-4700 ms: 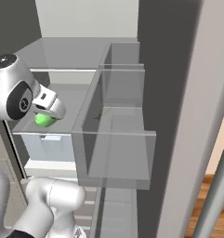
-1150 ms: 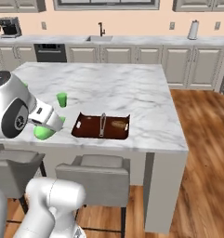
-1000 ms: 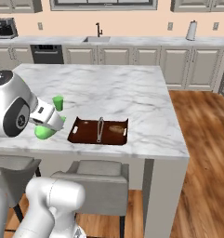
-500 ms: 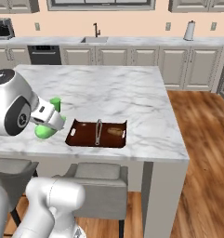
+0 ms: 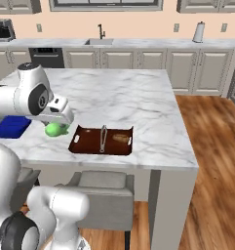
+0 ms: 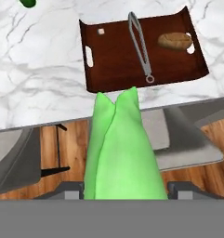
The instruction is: Gather the potato and corn from the fridge and place them on a tray on the dining counter. Then gather the fishs from the fridge and place them on the other tray.
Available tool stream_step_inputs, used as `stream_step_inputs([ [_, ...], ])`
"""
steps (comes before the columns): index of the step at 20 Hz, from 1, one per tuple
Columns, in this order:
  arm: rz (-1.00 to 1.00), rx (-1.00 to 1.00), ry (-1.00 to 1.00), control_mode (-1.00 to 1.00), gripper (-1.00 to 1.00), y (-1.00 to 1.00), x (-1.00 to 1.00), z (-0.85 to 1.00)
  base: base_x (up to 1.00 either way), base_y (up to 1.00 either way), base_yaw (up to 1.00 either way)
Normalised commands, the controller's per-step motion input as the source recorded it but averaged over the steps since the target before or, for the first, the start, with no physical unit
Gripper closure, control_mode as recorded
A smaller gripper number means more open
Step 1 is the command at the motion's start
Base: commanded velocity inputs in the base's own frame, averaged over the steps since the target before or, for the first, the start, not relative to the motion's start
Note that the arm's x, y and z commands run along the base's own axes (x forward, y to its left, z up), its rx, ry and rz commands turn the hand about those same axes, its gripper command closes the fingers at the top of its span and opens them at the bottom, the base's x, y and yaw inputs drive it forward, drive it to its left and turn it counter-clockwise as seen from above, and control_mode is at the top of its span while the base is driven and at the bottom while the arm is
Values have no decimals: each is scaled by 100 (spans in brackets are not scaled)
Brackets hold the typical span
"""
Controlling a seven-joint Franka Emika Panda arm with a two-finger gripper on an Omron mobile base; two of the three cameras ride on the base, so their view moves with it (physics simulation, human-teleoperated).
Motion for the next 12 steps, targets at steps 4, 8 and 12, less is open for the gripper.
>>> stream_step_inputs([
  [4,14,0,1,-100,100,-3,87,-43,0,0,0],
  [8,0,-2,0,-100,100,-3,84,-64,0,0,0],
  [12,0,-9,5,-100,100,0,72,-46,0,0,0],
])
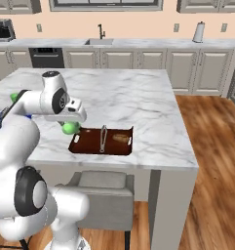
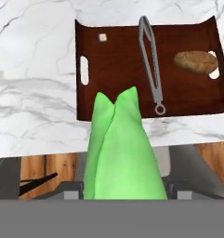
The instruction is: Gather the potato and corn from the fridge and place them on a tray on the dining counter. Then gather the fishs from the fridge and place them on the other tray.
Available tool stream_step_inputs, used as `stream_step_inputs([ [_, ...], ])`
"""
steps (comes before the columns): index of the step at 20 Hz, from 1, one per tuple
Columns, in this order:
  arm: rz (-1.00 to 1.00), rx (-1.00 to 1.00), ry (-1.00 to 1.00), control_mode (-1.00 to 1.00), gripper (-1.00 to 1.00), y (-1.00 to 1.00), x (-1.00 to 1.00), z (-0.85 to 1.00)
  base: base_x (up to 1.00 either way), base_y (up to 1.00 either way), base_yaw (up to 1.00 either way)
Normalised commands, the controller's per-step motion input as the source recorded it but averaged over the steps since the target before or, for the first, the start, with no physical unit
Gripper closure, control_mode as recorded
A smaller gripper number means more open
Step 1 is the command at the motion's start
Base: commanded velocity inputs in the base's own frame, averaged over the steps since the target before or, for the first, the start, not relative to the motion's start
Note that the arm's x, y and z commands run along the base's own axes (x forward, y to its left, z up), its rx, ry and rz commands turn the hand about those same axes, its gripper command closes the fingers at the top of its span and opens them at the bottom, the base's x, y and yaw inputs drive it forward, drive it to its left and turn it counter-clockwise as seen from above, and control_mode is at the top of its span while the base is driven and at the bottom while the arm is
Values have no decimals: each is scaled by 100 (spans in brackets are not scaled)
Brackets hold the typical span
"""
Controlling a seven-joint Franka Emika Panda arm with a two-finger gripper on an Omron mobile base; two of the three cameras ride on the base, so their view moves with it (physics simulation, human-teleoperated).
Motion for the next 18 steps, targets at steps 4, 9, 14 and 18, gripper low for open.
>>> stream_step_inputs([
  [4,-1,-6,10,-100,100,0,86,-48,0,0,0],
  [9,0,0,0,-100,100,23,57,-37,0,0,0],
  [14,-1,2,0,-100,100,2,29,-58,0,0,0],
  [18,-2,0,0,-100,100,-3,59,-58,0,0,0],
])
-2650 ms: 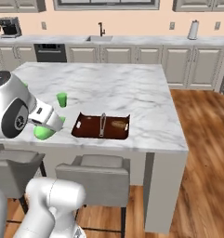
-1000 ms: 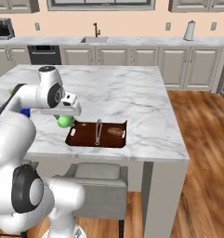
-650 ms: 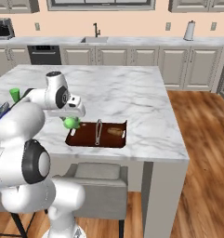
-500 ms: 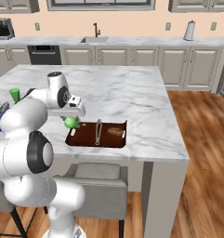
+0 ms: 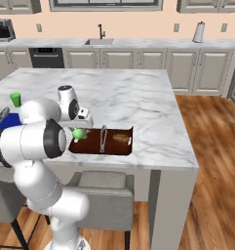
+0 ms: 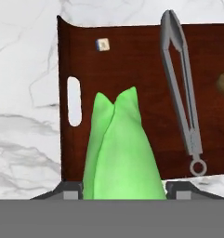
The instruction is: Gather the potato and corn from the fridge and place them on a tray on the dining counter. Then gather the fishs from the fridge and place them on the other tray.
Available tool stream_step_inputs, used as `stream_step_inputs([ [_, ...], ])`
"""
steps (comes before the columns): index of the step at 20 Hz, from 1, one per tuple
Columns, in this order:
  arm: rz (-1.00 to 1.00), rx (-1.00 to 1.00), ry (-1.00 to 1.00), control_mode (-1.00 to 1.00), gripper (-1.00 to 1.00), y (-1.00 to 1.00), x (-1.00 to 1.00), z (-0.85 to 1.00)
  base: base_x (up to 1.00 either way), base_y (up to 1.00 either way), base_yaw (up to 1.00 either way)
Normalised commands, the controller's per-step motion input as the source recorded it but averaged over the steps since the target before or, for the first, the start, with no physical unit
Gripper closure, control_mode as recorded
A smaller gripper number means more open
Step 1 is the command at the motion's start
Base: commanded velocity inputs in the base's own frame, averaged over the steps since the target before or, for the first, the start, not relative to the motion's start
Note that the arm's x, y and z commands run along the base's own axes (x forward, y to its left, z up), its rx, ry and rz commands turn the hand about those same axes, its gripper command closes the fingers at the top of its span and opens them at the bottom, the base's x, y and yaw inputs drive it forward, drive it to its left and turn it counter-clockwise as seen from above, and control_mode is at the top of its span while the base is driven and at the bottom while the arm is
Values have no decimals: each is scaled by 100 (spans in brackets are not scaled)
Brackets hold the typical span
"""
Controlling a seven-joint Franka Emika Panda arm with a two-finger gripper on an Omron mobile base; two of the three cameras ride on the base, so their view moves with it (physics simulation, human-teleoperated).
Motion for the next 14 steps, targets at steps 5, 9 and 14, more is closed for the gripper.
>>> stream_step_inputs([
  [5,-3,0,0,-100,100,0,37,-53,0,0,0],
  [9,-2,-1,-2,-100,100,0,17,-17,0,0,0],
  [14,0,0,0,-100,-100,0,0,-2,0,0,0],
])
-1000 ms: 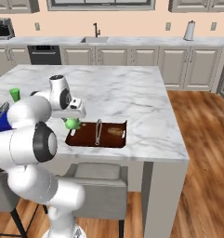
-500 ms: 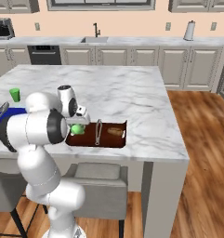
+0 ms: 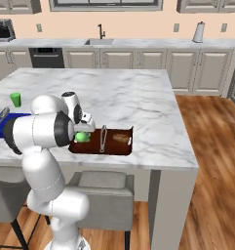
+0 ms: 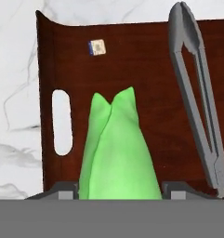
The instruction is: Gather the potato and corn from the fridge and place them on a tray on the dining counter. Then gather the fishs from the fridge and place them on the other tray.
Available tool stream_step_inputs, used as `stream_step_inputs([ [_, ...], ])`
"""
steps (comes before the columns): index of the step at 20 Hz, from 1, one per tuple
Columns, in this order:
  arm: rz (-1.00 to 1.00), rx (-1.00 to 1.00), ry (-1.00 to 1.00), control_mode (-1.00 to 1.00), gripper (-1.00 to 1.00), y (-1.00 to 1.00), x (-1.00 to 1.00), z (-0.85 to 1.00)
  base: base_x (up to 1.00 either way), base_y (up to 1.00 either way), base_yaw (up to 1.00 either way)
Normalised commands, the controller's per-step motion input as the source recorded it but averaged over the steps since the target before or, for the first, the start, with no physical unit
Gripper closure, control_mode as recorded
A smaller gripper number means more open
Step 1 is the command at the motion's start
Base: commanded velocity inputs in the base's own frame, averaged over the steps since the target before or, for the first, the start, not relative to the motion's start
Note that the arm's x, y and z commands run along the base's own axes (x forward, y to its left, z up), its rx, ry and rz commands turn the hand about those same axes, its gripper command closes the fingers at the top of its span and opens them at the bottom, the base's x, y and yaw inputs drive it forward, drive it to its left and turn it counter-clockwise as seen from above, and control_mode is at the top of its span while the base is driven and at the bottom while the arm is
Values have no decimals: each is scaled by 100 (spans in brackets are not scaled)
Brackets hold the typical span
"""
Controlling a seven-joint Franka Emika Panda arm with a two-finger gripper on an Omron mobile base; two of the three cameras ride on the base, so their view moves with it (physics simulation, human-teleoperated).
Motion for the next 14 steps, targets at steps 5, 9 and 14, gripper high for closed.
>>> stream_step_inputs([
  [5,0,-1,0,-100,-100,-5,0,5,0,0,0],
  [9,0,-2,0,-100,-100,-11,-10,27,0,0,0],
  [14,-3,-3,2,-100,-100,0,-31,63,0,0,0],
])
